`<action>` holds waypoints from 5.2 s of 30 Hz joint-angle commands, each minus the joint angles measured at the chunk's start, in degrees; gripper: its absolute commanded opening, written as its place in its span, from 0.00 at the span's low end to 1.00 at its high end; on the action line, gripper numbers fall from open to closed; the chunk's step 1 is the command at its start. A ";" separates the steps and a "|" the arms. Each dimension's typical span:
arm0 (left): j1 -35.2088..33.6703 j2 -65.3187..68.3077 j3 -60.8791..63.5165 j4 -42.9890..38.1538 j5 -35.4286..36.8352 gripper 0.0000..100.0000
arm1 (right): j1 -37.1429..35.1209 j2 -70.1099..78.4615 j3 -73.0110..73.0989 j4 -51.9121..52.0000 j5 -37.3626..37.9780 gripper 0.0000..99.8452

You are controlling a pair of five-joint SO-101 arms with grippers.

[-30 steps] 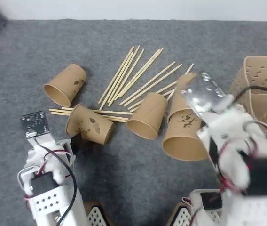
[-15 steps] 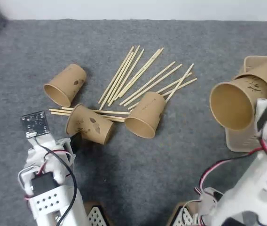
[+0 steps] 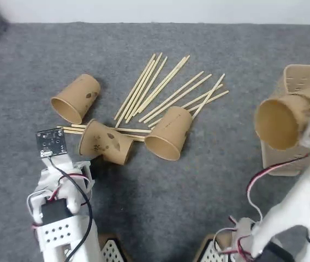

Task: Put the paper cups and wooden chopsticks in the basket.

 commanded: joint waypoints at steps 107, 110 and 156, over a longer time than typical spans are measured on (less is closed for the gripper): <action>0.53 -0.62 0.84 -2.29 0.18 0.35 | -6.90 0.31 -24.88 1.89 20.75 0.01; 0.53 -0.62 0.84 -2.29 0.18 0.35 | -0.04 0.13 -25.23 0.22 18.46 0.01; 0.53 -0.62 0.92 -2.29 0.18 0.35 | 10.15 21.58 -34.55 1.63 11.43 0.34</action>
